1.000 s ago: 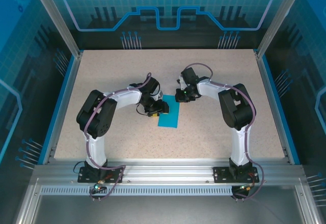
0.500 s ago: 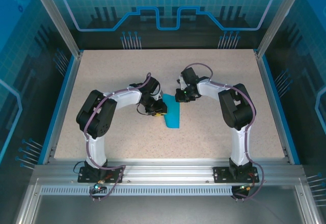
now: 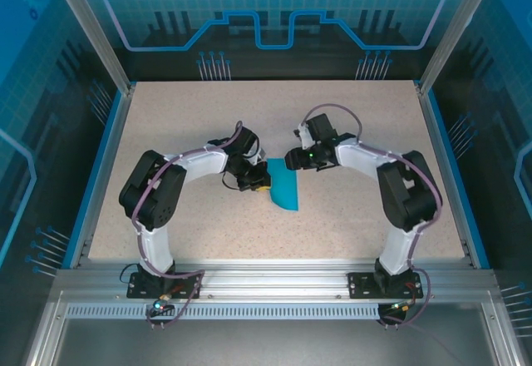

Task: Fold a paper plane with a square sheet of paper (fold left side to right side)
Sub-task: Third fold the triangle at the center of the table.

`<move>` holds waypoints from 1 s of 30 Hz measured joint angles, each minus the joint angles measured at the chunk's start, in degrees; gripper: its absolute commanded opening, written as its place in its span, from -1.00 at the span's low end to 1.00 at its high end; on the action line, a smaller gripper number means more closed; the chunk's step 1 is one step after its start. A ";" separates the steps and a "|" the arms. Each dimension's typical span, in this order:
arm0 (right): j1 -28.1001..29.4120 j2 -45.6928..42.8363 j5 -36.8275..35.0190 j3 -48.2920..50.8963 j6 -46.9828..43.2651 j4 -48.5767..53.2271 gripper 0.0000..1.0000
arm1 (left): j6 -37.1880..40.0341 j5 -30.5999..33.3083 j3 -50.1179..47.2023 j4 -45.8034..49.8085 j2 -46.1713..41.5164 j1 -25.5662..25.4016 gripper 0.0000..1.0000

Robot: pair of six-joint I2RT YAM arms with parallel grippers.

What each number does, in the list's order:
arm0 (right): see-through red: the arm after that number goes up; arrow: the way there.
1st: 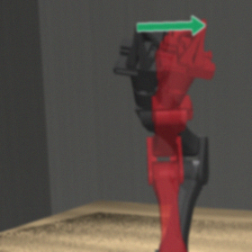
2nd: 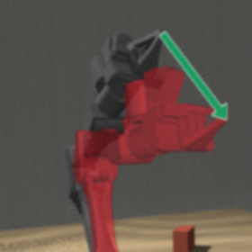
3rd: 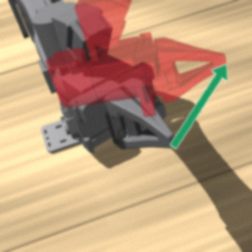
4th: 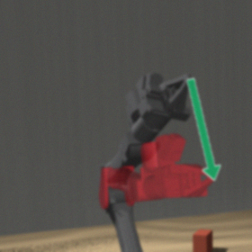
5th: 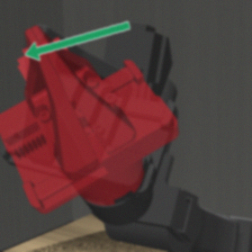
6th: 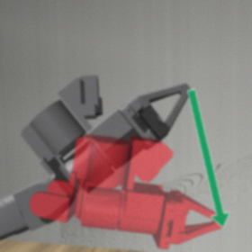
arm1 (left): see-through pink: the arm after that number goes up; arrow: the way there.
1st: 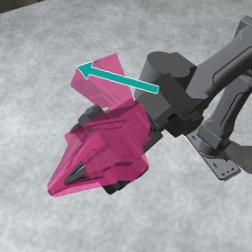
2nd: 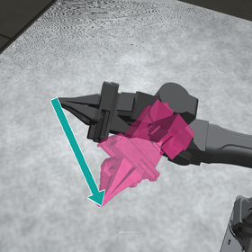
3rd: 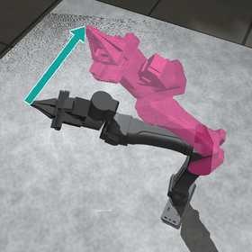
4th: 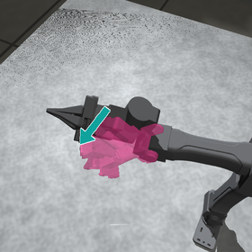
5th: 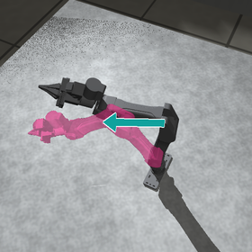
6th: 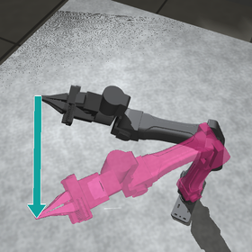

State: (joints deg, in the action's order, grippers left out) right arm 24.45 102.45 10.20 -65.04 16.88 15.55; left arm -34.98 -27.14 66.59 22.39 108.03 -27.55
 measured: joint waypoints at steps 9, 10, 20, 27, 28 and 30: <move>8.07 -20.11 4.44 19.52 -5.18 -6.43 0.31 | -2.62 -1.49 0.00 -1.60 -0.15 0.00 -0.96; 9.29 -20.76 4.48 20.41 -5.33 -6.71 0.31 | -2.62 -1.60 0.00 -1.70 -0.15 0.00 -0.96; 15.06 -17.03 4.85 22.45 -5.77 -8.79 0.07 | -2.64 -2.16 0.00 -1.73 -0.15 0.00 -0.95; 15.28 -13.22 3.74 19.87 -6.03 -8.96 -0.46 | -2.64 -2.27 0.00 -1.73 -0.15 0.00 -0.90; 15.28 -13.22 3.58 19.65 -5.84 -9.01 -0.57 | -2.62 -2.27 0.00 -1.73 -0.15 0.00 -0.88; 15.28 -13.20 3.34 19.34 -6.21 -9.18 -0.84 | -2.62 -2.27 0.00 -1.73 -0.15 0.00 -0.80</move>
State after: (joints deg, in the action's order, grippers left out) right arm 39.72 89.25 13.54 -45.69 10.68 6.37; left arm -37.60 -29.41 66.59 20.67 107.87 -27.55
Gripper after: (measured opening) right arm 0.183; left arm 0.067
